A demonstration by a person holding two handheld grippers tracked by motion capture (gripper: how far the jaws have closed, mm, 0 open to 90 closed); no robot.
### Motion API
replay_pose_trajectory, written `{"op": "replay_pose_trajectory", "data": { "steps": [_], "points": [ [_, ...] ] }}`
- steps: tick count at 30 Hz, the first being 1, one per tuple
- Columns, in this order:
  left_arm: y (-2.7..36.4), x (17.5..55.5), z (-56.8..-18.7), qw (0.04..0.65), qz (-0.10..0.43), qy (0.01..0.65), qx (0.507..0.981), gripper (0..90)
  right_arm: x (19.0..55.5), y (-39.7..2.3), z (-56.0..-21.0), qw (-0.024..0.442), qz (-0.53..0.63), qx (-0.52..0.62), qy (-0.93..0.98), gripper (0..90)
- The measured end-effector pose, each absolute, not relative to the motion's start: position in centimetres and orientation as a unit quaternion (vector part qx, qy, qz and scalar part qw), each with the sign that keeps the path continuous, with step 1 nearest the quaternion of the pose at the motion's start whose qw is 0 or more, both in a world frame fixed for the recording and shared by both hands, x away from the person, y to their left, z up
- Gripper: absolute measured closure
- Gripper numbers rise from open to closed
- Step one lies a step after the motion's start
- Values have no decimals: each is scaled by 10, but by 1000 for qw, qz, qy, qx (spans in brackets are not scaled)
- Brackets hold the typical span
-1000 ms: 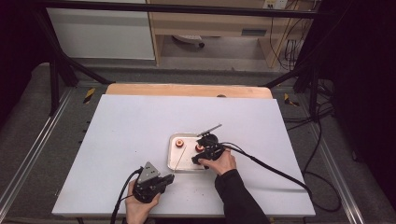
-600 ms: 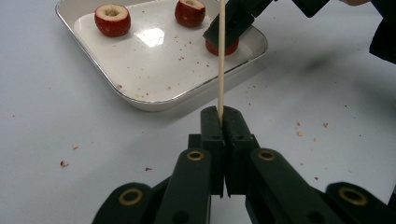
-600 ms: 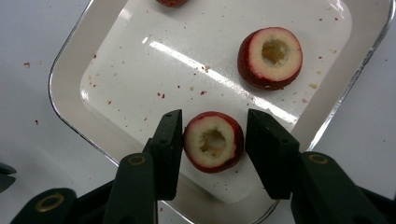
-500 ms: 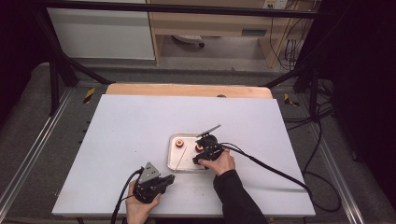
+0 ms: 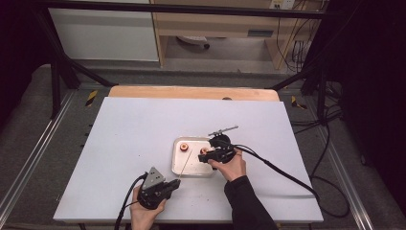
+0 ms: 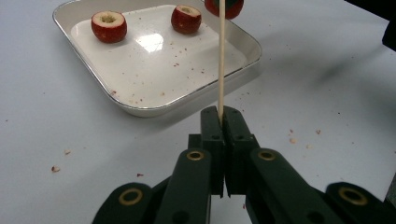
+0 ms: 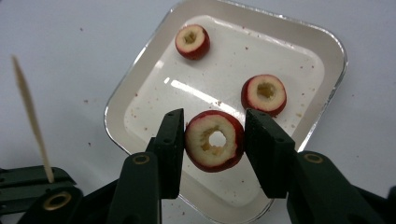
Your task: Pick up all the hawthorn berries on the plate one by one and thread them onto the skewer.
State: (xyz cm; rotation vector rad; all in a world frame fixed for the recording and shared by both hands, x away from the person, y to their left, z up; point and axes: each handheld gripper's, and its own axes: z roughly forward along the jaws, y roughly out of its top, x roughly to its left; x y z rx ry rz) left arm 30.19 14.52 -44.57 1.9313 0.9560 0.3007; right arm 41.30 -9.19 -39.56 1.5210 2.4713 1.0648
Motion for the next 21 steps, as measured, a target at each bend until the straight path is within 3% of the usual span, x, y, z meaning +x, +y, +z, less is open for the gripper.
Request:
{"op": "replay_pose_trajectory", "data": {
  "steps": [21],
  "points": [
    [122, 298, -449, 467, 119, 426, 766, 884, 409, -119, -388, 49, 534, 492, 686, 596]
  ]
}}
